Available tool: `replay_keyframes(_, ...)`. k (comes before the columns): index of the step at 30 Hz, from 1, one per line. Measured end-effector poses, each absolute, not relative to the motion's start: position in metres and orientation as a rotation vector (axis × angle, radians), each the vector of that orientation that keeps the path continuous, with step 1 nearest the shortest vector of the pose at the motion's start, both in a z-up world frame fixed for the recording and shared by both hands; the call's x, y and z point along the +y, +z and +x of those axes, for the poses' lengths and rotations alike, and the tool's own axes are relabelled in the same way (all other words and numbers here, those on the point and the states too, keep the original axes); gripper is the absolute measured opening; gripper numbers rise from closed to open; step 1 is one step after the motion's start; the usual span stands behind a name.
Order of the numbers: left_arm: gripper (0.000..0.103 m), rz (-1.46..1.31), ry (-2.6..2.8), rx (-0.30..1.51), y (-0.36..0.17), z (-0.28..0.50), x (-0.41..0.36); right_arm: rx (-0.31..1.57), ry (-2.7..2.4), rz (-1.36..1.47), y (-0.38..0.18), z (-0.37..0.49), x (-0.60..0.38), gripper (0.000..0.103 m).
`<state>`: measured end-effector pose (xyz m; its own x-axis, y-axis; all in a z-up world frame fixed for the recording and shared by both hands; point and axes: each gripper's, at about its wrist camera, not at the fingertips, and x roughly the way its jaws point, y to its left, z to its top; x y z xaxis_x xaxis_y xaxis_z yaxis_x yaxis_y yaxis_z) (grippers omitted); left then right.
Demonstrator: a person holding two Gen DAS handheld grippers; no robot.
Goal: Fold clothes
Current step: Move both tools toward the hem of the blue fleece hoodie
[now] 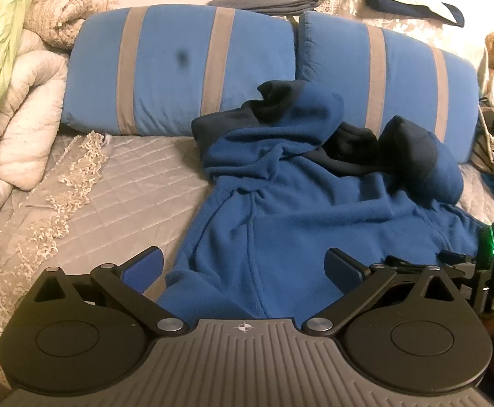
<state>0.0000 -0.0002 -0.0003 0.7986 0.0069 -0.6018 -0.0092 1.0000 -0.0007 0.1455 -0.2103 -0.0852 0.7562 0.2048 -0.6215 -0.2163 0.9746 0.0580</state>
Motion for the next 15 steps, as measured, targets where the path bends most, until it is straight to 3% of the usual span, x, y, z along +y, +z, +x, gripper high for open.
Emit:
replay_keyframes(7, 0.103, -0.003, 0.004, 0.642, -0.002, 0.000, -0.001, 0.701, 0.189, -0.016, -0.082, 0.140, -0.206, 0.102)
replay_keyframes(15, 0.103, -0.025, -0.007, 0.651, -0.003, 0.001, 0.000, 0.862, 0.196, -0.034, -0.065, 0.148, -0.204, 0.102)
